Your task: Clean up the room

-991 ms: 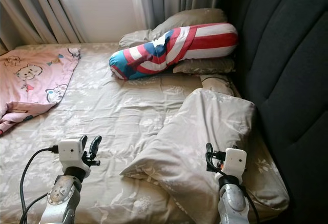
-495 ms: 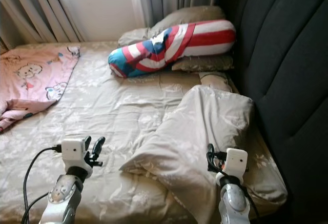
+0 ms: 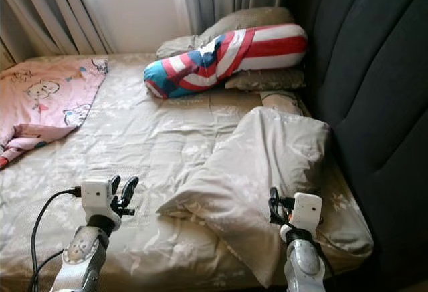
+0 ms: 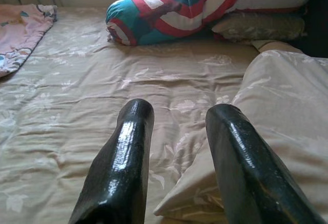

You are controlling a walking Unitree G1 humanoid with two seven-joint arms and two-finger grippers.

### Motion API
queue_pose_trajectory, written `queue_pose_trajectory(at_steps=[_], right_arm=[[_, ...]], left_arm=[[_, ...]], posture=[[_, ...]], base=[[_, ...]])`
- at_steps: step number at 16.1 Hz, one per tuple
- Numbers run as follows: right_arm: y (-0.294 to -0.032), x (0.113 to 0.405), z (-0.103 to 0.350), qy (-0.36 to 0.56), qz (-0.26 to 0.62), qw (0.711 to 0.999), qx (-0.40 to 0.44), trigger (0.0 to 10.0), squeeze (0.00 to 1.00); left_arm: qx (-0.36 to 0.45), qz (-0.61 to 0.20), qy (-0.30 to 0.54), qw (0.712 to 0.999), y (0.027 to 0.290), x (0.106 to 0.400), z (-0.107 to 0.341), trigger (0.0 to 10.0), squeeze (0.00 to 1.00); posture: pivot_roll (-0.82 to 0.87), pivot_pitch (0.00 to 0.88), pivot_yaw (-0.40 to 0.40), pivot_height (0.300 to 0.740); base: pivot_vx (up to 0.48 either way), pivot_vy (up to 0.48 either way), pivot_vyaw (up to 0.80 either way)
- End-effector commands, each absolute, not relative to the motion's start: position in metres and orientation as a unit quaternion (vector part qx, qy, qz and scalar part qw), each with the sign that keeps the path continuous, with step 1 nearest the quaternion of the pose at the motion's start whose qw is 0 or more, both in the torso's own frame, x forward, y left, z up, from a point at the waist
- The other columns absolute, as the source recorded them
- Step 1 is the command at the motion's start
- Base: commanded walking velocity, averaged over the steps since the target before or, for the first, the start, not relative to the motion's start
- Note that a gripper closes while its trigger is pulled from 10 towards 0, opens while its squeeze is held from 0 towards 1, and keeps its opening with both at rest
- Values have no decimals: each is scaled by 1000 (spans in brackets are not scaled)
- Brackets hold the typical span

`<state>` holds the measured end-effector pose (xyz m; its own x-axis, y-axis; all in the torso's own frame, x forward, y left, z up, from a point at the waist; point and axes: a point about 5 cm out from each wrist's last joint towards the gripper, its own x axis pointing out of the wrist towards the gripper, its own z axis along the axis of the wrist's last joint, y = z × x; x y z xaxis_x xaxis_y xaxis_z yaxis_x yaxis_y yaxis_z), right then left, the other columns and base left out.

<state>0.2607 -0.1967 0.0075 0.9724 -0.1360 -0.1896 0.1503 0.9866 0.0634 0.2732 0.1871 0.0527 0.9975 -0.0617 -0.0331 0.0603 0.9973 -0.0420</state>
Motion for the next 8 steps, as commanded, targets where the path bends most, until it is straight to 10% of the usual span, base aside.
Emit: queue_pose_trajectory(at_steps=[1,8], right_arm=[[-195,264,7,105,-67,991,39,10000,0],[-185,264,3,117,-46,991,45,10000,0]], left_arm=[[-26,-31,17,999,187,274,55,10000,0],[-24,-26,20,999,188,273,55,10000,0]], posture=[[-82,0,9,675],[-74,0,5,655]], base=[[0,0,0],[0,0,0]])
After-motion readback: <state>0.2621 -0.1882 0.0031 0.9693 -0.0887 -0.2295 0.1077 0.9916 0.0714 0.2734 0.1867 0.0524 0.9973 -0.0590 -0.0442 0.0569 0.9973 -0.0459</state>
